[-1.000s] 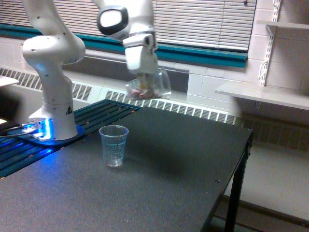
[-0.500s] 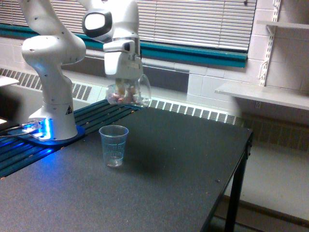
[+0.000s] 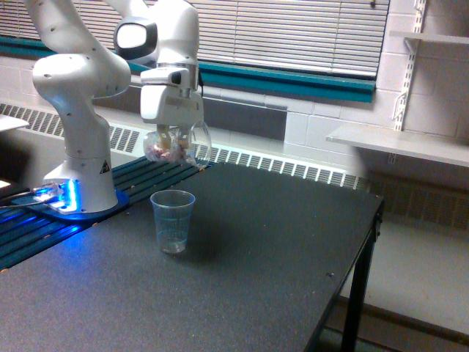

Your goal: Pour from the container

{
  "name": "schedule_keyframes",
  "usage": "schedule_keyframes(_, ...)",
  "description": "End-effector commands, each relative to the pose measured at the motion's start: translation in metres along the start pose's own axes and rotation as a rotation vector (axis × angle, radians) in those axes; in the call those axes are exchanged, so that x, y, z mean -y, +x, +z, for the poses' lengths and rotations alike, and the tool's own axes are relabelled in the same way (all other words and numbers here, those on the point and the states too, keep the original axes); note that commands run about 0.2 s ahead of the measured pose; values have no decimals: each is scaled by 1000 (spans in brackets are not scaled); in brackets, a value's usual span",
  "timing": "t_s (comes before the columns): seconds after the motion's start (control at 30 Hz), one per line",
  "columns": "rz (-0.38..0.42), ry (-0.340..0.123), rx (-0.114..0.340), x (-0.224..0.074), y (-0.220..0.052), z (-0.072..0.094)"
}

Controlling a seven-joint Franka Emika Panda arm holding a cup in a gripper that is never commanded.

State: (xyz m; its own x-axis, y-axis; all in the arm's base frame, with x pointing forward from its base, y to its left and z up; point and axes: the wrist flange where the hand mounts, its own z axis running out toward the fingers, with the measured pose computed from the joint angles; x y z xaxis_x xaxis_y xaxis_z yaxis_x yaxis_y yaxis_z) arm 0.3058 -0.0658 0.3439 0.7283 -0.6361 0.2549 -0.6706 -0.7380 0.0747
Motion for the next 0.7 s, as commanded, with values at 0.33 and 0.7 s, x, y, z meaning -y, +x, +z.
schedule_keyframes(0.33,15,-58,60,-16,-15,4)
schedule_keyframes(0.7,26,-72,94,-16,-22,4)
